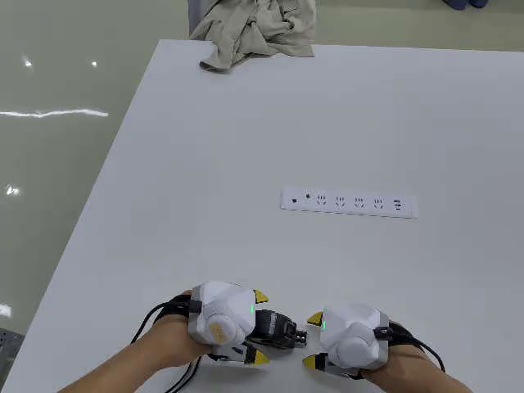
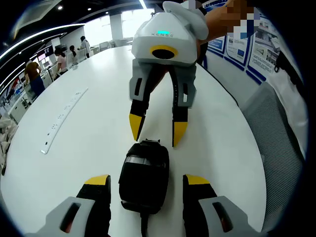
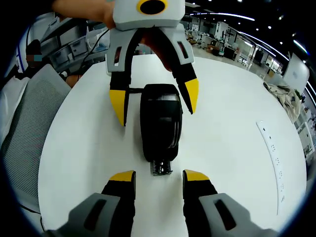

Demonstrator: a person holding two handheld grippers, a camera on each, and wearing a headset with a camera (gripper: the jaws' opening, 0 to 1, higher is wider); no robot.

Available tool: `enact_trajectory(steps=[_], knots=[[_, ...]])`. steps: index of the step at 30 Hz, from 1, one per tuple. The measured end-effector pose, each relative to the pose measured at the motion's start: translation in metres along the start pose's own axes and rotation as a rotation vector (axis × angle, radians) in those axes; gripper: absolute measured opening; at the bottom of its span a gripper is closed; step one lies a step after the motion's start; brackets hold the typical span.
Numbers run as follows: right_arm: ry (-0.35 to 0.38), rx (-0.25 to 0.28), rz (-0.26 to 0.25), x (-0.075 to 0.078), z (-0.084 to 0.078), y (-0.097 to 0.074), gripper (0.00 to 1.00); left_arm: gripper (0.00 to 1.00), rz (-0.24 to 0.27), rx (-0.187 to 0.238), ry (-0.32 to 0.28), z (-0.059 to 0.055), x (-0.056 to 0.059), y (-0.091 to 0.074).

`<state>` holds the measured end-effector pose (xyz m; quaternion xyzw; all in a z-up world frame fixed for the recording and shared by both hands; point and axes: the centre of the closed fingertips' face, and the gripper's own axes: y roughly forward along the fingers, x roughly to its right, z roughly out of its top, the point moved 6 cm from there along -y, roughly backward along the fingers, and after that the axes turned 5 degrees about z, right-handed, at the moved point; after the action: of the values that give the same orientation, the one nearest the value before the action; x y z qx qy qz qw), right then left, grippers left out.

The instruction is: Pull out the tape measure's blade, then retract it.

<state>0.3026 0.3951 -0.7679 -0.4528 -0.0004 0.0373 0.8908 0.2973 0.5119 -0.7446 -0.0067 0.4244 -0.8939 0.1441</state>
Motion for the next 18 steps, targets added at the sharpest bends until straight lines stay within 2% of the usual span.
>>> enact_trajectory(steps=[9, 14, 18], knots=[[-0.007, -0.005, 0.010, 0.003, 0.000, 0.003, 0.35, 0.53, -0.012, -0.009, 0.017, -0.001, -0.003, 0.006], [-0.009, -0.005, 0.018, 0.004, -0.001, 0.005, 0.33, 0.48, -0.018, -0.005, 0.033, 0.002, -0.004, 0.008], [-0.007, -0.003, 0.025, 0.003, -0.001, 0.007, 0.32, 0.47, -0.024, -0.013, 0.048, 0.003, -0.004, 0.012]])
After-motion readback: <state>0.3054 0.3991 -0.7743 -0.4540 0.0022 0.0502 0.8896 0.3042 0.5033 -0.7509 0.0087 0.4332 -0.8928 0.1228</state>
